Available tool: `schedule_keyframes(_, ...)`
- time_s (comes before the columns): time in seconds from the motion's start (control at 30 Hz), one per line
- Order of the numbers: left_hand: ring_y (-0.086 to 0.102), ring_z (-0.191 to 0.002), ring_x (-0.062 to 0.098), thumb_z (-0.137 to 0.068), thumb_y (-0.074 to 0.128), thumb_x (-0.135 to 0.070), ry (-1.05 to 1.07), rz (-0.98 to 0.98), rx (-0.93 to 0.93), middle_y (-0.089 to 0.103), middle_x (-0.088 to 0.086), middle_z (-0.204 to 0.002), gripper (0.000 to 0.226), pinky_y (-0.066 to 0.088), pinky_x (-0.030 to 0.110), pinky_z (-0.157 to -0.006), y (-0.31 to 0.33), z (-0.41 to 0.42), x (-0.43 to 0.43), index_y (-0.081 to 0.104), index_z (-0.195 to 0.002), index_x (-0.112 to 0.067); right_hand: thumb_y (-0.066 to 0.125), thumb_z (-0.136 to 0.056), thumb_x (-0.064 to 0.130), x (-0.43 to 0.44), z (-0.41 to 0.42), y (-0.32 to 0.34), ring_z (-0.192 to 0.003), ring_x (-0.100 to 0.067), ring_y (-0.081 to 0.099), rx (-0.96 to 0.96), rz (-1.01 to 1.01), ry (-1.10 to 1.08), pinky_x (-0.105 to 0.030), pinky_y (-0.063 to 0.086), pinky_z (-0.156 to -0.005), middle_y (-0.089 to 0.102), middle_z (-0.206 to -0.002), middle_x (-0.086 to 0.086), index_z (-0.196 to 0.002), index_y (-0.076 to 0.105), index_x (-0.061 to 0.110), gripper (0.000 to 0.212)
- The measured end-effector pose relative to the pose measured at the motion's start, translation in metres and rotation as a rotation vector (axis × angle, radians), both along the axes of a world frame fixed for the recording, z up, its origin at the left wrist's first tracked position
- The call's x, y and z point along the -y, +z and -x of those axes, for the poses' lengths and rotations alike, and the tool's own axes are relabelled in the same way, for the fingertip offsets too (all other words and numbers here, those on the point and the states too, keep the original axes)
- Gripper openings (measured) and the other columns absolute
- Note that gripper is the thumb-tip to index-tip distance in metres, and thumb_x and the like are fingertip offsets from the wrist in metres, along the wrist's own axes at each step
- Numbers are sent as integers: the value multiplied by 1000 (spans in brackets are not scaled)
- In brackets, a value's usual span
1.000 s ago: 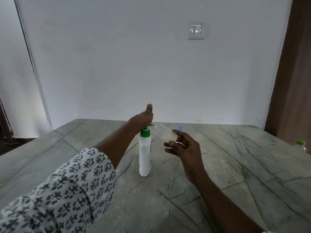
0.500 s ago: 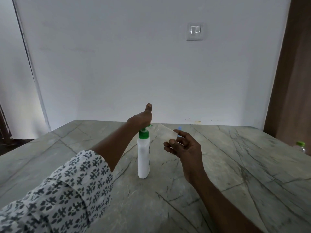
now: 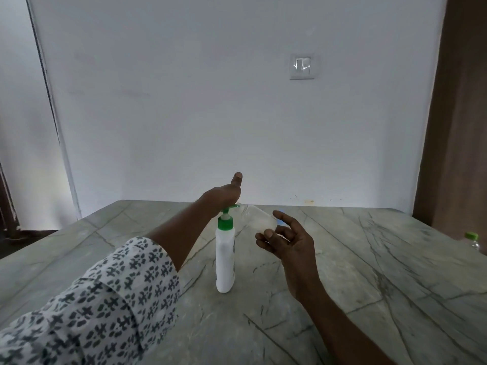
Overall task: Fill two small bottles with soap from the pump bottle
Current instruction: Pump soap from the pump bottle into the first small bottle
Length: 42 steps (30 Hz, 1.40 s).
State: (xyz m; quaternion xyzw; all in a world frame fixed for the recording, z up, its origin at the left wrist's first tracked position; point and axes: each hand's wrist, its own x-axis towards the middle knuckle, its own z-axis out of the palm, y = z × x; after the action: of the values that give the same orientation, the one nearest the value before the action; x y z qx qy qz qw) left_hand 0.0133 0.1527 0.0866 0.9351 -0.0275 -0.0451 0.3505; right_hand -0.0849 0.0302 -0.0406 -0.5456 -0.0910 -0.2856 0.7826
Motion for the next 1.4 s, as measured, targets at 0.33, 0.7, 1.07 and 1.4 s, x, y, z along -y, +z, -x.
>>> schedule_keyframes(0.33, 23, -144, 35, -94, 4, -66, -1, 16, 12, 23, 20, -156, 85, 18, 46, -119, -3, -1, 1, 24, -151, -6, 65, -88, -1, -1, 1, -1, -84, -37, 74, -11, -12, 18, -36, 61, -76, 73, -99, -20, -121, 62, 11, 36)
schedule_keyframes(0.7, 26, -143, 35, -97, 6, -61, 2, -10, 1, 27, 22, -154, 81, 18, 44, -117, -10, 7, 2, 26, -150, -3, 67, -87, 0, 1, 1, -6, -84, -34, 74, -40, 18, -1, -36, 61, -76, 72, -105, -17, -122, 62, 12, 37)
schedule_keyframes(1.07, 24, -144, 36, -96, 5, -63, -13, 9, 18, 24, 21, -155, 83, 18, 46, -119, 0, 9, 0, 26, -150, -5, 66, -86, -1, 0, 1, 0, -86, -40, 73, 15, -60, 43, -39, 61, -77, 72, -98, -24, -122, 62, 8, 37)
schedule_keyframes(1.4, 27, -143, 34, -98, 4, -59, 8, -38, 27, 28, 22, -154, 79, 18, 44, -117, -10, 10, 1, 27, -149, -4, 68, -86, 1, -1, 1, -6, -82, -35, 74, -38, -24, 10, -34, 61, -72, 75, -98, -10, -117, 64, 13, 33)
